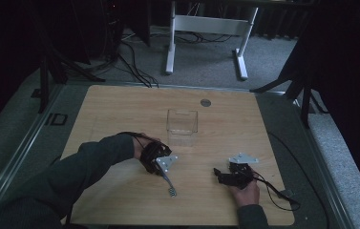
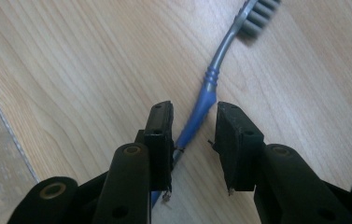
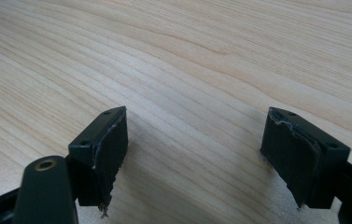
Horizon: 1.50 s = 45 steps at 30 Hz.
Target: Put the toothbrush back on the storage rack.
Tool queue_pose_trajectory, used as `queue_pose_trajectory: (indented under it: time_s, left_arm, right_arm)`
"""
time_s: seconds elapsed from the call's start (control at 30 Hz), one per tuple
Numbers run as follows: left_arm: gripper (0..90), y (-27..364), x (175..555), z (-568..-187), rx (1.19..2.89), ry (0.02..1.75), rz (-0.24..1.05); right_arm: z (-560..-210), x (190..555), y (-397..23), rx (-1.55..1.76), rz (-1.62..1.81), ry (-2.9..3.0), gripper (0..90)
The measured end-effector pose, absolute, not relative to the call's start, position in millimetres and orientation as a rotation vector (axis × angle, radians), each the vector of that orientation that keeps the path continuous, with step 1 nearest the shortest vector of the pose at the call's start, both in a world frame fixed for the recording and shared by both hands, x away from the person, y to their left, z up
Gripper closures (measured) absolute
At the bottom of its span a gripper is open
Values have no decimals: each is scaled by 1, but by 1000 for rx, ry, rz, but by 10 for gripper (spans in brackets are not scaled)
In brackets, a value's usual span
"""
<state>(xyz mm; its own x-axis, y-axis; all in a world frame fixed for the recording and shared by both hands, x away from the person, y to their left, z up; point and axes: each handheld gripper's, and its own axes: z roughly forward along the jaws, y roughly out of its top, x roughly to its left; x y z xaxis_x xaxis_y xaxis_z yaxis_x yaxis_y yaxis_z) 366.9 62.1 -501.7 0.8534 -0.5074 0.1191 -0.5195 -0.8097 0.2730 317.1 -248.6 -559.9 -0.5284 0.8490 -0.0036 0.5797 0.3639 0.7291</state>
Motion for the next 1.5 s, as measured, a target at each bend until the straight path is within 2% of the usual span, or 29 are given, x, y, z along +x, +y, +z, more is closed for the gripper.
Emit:
queue_pose_trajectory:
  time_s: [0.5, 0.9, 1.1, 1.27, 1.5]
  left_arm:
    - [661, 59, 376, -513, 2743, -767, -5]
    - [688, 55, 380, -521, 2752, -750, -56]
    - [734, 55, 381, -521, 2748, -733, -94]
    - [806, 54, 380, -521, 2768, -719, -103]
    - [818, 53, 381, -514, 2755, -637, -115]
  right_arm:
    - [-560, 317, -248, 1250, 970, 2247, 224]
    - [-560, 317, -248, 1251, 970, 2248, 224]
    - [-560, 317, -248, 1251, 970, 2247, 224]
    - [-560, 317, -248, 1249, 970, 2248, 224]
    - [-560, 317, -248, 1248, 970, 2248, 224]
